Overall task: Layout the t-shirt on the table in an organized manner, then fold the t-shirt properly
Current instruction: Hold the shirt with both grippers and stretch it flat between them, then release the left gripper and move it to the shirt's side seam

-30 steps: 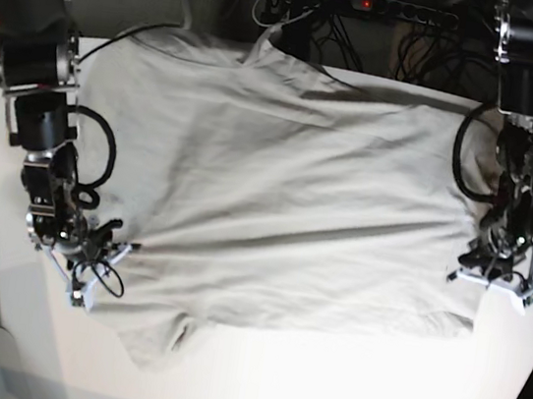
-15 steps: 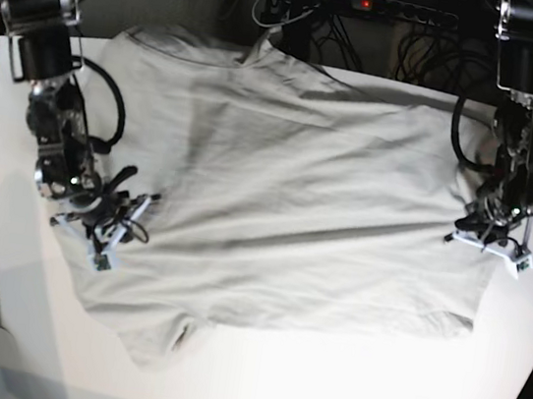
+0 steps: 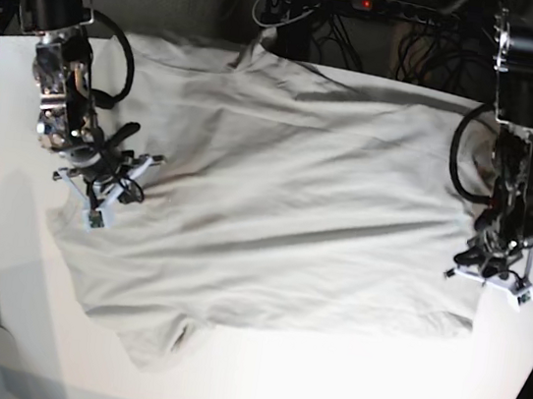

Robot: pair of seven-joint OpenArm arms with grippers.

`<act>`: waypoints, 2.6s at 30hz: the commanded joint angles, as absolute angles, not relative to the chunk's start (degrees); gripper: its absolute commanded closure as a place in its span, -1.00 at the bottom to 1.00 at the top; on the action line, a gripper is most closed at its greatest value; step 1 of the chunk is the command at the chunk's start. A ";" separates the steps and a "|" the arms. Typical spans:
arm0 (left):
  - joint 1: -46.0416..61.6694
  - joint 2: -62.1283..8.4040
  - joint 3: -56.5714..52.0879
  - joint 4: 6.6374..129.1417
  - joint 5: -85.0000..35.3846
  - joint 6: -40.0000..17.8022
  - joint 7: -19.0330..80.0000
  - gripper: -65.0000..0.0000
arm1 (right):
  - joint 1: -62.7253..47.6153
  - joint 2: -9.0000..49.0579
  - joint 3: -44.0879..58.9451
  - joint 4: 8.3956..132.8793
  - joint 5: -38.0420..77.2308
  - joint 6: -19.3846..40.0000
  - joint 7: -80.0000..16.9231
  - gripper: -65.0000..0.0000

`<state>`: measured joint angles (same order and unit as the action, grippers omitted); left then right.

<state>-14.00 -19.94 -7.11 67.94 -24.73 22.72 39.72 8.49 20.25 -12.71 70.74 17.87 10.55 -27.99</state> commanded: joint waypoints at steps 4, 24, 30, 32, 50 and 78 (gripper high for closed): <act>-21.14 -20.88 0.40 58.77 -24.84 23.69 36.35 0.99 | 12.26 20.97 -12.53 64.40 17.10 10.24 -27.56 1.00; -37.32 -20.09 10.07 41.54 -24.84 14.73 26.59 0.99 | 11.03 23.08 -8.84 78.99 17.10 10.24 -32.31 1.00; -37.93 -17.19 10.07 33.80 -19.82 12.44 19.56 0.99 | 7.87 23.08 -5.41 86.90 17.10 10.24 -34.15 1.00; -37.93 -15.87 10.15 30.55 -16.84 12.35 17.19 0.99 | 6.46 23.08 -3.47 89.80 17.10 10.24 -35.91 1.00; -41.80 -14.81 9.80 25.45 -8.13 12.35 12.97 0.99 | -3.65 23.08 2.07 102.37 17.10 10.24 -38.02 1.00; -24.40 -16.48 10.07 39.78 -7.69 12.35 22.02 0.99 | -3.74 23.08 1.80 102.46 17.10 10.24 -37.93 1.00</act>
<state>-24.73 -16.16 10.02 40.29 -6.66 12.10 17.52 -4.43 22.31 1.43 101.36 16.93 10.66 -39.27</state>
